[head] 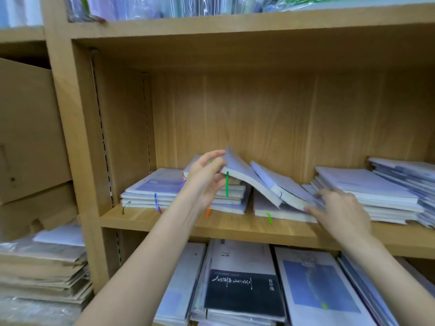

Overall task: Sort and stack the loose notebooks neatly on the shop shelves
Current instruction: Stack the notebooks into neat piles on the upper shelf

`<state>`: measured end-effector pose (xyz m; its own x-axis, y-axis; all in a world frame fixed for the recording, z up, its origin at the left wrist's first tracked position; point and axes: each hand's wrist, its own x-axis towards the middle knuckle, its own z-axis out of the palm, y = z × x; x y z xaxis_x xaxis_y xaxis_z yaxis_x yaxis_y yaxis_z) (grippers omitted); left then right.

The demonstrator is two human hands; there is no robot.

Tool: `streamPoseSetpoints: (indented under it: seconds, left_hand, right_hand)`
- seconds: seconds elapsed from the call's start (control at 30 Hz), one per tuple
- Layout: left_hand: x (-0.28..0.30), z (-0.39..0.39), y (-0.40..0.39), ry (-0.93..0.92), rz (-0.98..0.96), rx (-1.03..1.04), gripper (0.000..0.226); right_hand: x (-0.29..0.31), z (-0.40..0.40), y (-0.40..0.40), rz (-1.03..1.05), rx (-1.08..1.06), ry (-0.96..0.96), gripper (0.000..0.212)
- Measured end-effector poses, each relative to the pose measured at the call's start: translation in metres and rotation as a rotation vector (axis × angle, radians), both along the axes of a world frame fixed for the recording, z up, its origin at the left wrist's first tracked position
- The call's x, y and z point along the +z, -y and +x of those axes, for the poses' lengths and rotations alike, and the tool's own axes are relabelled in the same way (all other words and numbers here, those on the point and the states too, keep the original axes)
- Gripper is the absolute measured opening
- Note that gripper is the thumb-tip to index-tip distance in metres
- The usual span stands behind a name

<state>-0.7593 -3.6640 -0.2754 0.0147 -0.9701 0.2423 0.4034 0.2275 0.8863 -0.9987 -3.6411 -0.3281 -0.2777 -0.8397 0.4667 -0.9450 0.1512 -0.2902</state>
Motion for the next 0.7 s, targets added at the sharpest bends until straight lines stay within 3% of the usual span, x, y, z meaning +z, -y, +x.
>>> streamPoseSetpoints:
  seconds: [0.07, 0.2, 0.4, 0.5, 0.6, 0.7]
  left_hand:
    - [-0.001, 0.013, -0.005, -0.04, -0.021, -0.023, 0.021]
    - [0.006, 0.038, -0.01, -0.162, -0.066, 0.005, 0.018]
    - [0.025, 0.098, -0.01, -0.275, -0.066, 0.177, 0.024]
    - [0.023, 0.129, -0.009, -0.312, -0.021, 0.232, 0.024]
    - [0.013, 0.146, -0.009, -0.28, 0.031, 0.285, 0.021]
    - [-0.003, 0.151, 0.001, -0.209, 0.029, 0.365, 0.021]
  right_hand:
    - [0.004, 0.009, 0.001, 0.007, 0.087, -0.038, 0.044]
    - [0.028, 0.043, 0.004, -0.127, 0.409, 0.085, 0.038]
    - [0.055, 0.095, 0.022, -0.167, 0.684, 0.074, 0.05]
    - [0.055, 0.117, 0.039, -0.073, 0.716, 0.017, 0.059]
    - [0.051, 0.136, 0.064, 0.114, 0.662, -0.168, 0.069]
    - [0.043, 0.144, 0.08, 0.113, 0.595, -0.2, 0.059]
